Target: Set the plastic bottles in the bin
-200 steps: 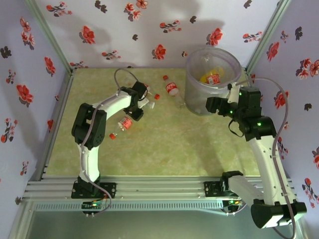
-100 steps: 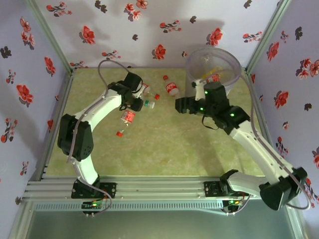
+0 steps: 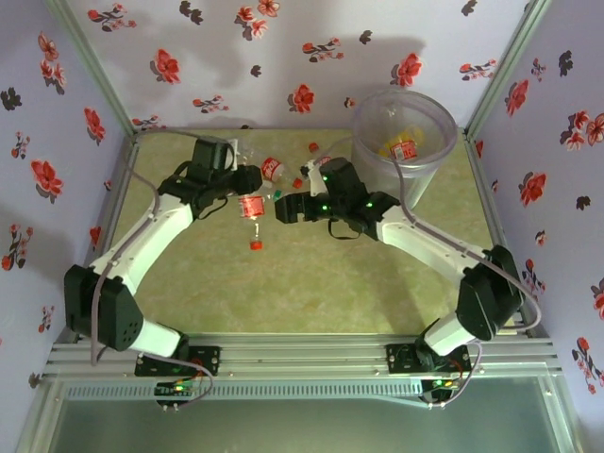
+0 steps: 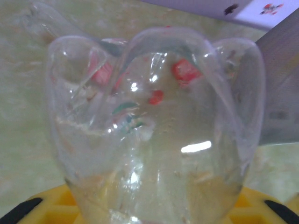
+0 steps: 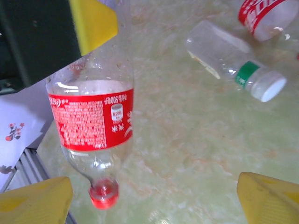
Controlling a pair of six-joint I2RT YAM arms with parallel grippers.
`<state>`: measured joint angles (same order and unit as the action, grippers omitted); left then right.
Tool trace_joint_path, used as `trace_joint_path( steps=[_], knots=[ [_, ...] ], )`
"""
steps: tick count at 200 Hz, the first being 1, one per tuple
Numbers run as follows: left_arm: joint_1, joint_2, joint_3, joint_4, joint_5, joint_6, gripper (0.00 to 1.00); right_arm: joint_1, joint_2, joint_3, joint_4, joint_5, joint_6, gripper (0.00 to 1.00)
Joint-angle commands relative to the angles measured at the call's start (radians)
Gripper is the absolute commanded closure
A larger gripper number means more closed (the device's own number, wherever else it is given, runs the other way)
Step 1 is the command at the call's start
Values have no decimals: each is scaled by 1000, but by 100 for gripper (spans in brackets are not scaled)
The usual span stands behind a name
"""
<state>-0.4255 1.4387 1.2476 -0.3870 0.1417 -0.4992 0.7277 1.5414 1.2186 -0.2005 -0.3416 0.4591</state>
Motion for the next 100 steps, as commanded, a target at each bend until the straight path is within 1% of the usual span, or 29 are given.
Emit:
trace_joint_path(
  steps=[1,10,28,67,100],
  knots=[
    [2,-43,-70,213,169,-159,100,9,39,24,116,-69,75,7],
    [1,-49,-94,255,200,-190,100,9,56,25,139,-85,90,7],
    [1,-53,-125,310,230,-232,100,9,93,27,184,-113,119,7],
    [-7,-58,-143,337,233,-247,100,10,141,42,207,-134,141,7],
    [-7,-54,-150,372,232,-257,100,14,173,41,276,-204,200,11]
  ],
)
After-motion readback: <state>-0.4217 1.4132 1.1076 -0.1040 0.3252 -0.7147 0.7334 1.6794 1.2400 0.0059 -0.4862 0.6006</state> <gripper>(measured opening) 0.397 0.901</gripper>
